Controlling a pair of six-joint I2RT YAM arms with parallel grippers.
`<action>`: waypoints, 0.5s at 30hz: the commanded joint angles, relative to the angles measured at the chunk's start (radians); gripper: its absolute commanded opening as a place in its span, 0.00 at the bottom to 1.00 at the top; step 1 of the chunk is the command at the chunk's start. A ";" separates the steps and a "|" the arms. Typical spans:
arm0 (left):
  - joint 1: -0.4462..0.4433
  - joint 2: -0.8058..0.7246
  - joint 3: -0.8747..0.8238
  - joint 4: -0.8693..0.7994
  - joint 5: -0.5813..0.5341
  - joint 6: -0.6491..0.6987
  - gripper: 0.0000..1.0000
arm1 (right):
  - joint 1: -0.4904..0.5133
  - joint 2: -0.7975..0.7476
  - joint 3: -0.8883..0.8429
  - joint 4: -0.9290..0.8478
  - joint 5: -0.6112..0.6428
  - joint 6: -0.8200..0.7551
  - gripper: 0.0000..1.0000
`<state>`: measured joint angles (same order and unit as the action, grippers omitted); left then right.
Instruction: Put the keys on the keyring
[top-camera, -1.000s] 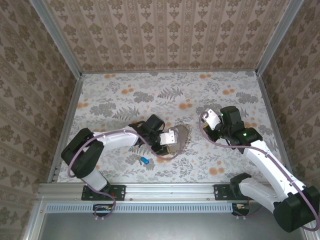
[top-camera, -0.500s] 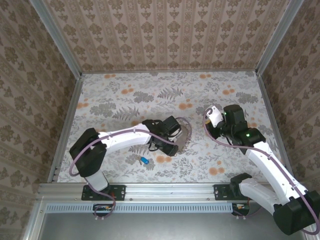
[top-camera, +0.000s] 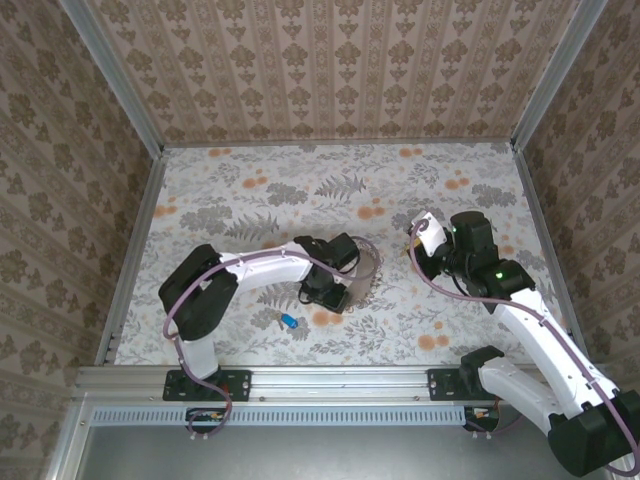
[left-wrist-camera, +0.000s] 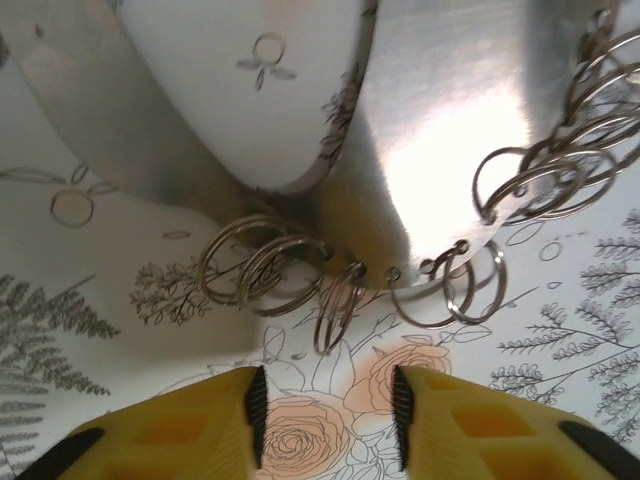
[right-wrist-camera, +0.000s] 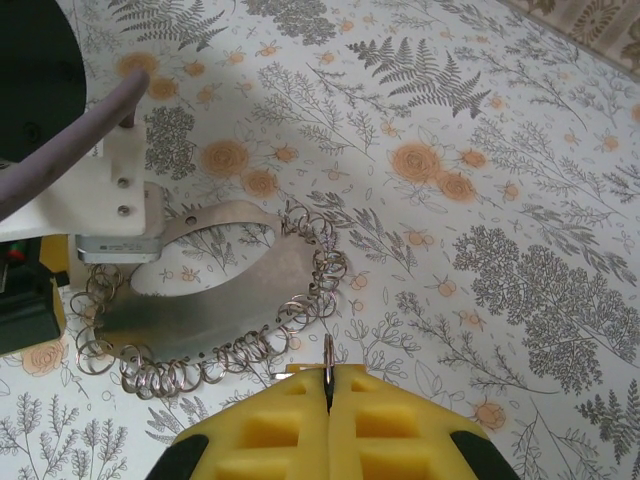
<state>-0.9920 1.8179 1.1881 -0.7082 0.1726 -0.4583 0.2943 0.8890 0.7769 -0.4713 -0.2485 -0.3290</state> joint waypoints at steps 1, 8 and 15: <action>0.007 0.036 0.039 0.000 0.044 0.001 0.32 | -0.006 -0.012 0.013 -0.007 -0.030 -0.002 0.00; 0.026 0.052 0.044 0.000 0.018 0.003 0.23 | -0.006 -0.010 0.019 -0.010 -0.040 -0.004 0.00; 0.029 0.047 0.044 0.004 -0.019 0.015 0.05 | -0.005 -0.019 0.015 -0.012 -0.041 -0.002 0.00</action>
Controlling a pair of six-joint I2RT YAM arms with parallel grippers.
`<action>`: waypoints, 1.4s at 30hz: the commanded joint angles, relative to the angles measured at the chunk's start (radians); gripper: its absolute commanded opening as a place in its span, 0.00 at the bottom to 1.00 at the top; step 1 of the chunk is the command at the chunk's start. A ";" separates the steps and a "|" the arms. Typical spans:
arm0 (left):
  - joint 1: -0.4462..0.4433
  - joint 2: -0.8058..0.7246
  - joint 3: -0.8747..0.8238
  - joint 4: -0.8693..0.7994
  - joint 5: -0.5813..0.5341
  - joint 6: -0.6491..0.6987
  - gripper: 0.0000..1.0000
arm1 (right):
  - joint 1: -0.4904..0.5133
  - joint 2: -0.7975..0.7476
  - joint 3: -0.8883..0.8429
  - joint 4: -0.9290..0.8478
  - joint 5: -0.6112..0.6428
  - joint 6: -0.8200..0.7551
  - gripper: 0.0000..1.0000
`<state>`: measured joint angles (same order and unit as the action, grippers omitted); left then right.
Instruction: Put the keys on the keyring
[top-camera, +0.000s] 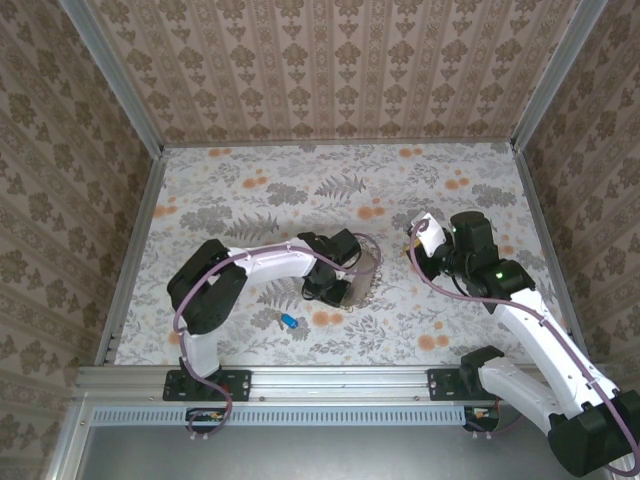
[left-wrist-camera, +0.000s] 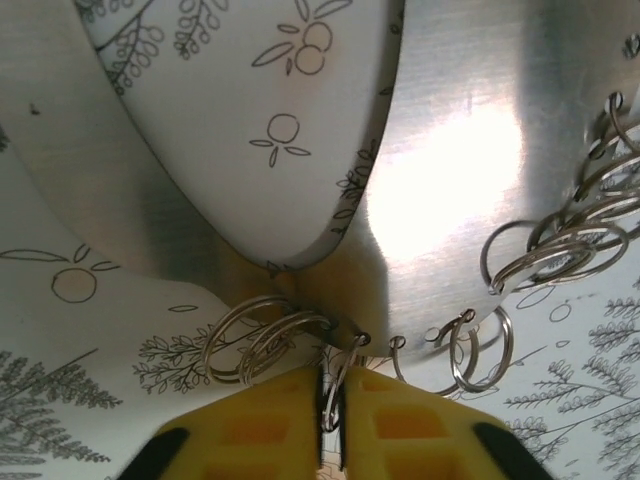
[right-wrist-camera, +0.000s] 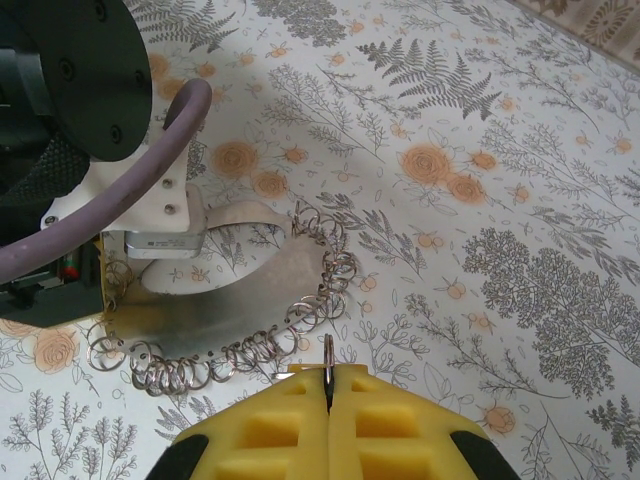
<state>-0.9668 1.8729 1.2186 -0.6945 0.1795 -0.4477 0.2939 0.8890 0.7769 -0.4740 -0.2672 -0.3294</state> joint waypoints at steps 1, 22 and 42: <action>0.005 -0.014 0.011 -0.005 -0.026 0.016 0.00 | -0.004 -0.018 0.015 -0.011 -0.024 -0.002 0.00; 0.071 -0.710 -0.316 0.352 0.217 0.978 0.00 | 0.075 0.016 0.027 0.031 -0.428 -0.206 0.00; 0.127 -0.820 -0.420 0.470 0.406 1.234 0.00 | 0.299 0.007 -0.041 0.104 -0.294 -0.354 0.00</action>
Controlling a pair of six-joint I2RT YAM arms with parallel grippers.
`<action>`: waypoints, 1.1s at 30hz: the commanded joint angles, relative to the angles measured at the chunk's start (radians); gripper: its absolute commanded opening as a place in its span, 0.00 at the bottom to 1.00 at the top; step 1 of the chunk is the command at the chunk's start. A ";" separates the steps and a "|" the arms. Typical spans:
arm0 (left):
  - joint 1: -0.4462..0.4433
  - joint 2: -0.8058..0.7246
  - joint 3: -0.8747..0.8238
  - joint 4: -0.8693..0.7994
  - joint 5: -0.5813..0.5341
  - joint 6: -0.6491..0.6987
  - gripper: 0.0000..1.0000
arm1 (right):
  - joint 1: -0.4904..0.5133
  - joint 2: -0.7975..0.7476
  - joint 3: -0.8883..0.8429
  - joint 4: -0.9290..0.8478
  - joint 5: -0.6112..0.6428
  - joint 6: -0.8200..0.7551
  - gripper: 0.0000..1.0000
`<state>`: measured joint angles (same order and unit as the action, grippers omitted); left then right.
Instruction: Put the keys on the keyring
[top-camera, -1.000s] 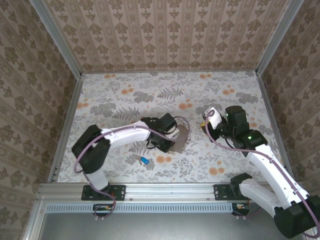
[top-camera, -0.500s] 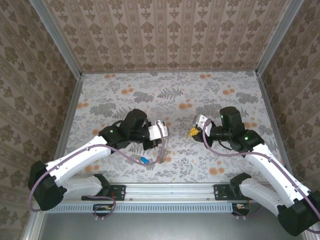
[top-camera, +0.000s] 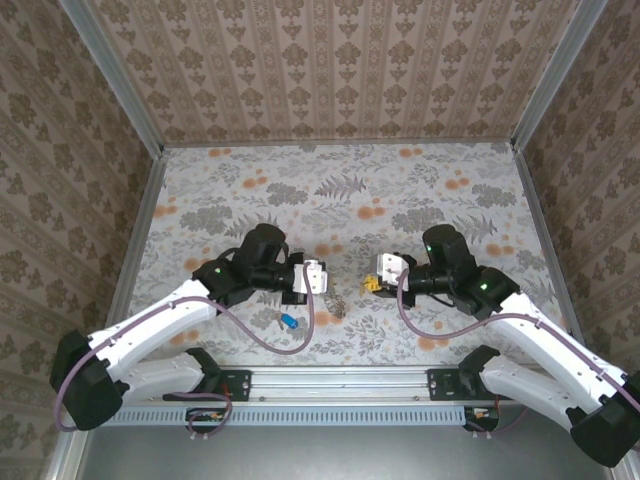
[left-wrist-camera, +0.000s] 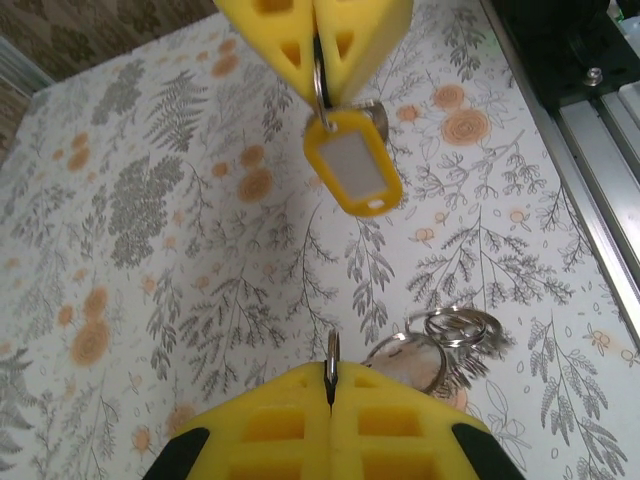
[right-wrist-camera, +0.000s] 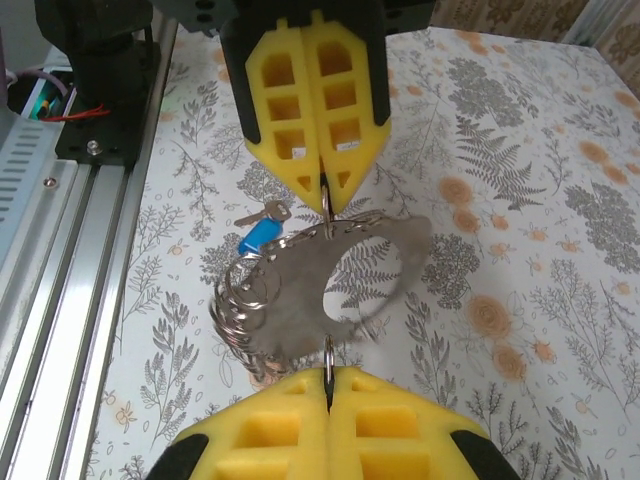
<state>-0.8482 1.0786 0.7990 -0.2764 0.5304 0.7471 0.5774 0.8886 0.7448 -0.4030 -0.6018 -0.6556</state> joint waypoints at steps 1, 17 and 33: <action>0.008 -0.026 -0.001 0.052 0.053 0.043 0.00 | 0.020 0.017 -0.006 0.031 0.056 -0.029 0.00; 0.022 -0.008 -0.001 0.101 0.076 0.036 0.00 | 0.024 0.037 -0.010 0.047 0.042 -0.022 0.00; 0.128 -0.029 -0.029 0.105 0.078 -0.031 0.00 | 0.029 0.132 0.108 -0.258 0.327 -0.219 0.00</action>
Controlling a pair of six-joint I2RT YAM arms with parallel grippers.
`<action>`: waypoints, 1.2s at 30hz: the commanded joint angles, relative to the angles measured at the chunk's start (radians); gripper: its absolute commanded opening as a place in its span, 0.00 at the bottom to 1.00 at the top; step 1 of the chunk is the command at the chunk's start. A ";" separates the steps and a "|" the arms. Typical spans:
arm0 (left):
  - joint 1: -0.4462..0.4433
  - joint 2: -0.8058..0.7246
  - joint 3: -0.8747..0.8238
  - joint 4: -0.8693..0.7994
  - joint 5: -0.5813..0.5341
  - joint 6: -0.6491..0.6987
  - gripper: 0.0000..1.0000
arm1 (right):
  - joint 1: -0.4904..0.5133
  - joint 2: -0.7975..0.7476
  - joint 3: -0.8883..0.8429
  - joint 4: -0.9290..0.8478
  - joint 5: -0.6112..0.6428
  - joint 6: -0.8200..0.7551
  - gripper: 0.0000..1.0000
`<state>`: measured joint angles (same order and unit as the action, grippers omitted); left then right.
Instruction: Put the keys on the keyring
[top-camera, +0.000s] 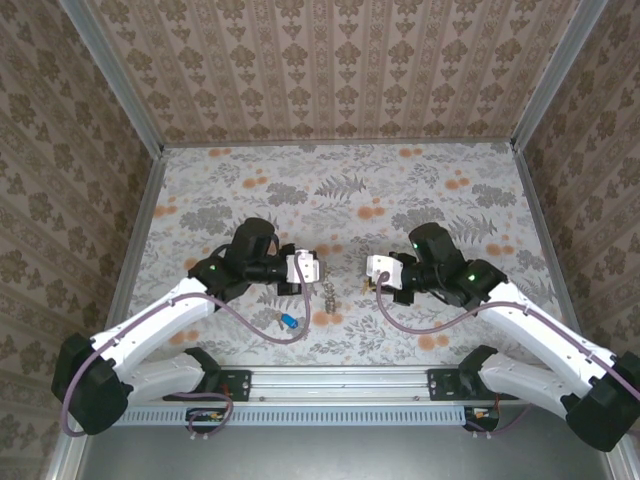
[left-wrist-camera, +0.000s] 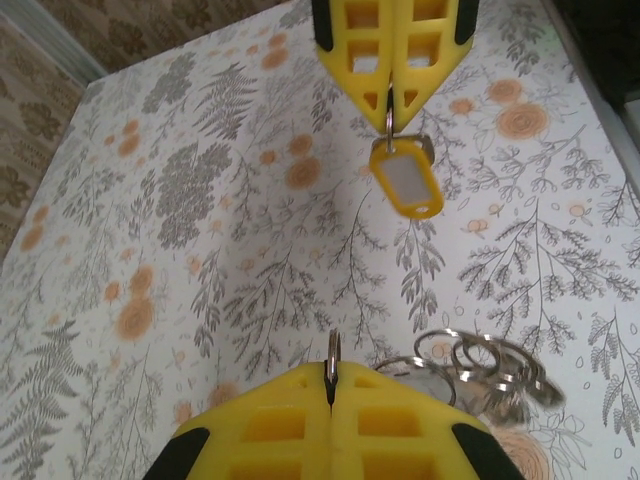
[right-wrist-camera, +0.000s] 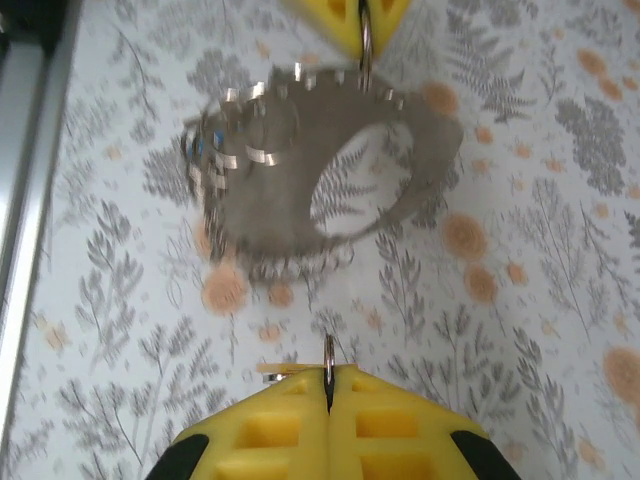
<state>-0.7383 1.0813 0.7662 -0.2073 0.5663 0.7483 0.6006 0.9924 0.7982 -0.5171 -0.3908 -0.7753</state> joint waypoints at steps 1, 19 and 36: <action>0.028 -0.036 0.005 0.034 0.046 -0.041 0.00 | 0.006 0.051 0.065 -0.177 0.150 -0.118 0.00; 0.228 -0.188 -0.084 0.078 0.124 -0.167 0.00 | 0.084 0.586 0.240 -0.352 0.469 -0.073 0.00; 0.264 -0.222 -0.099 0.052 0.164 -0.149 0.00 | 0.050 0.633 0.193 -0.113 0.266 -0.023 0.19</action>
<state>-0.4828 0.8627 0.6651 -0.1715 0.6815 0.5941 0.6693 1.6707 1.0134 -0.6483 -0.0639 -0.8051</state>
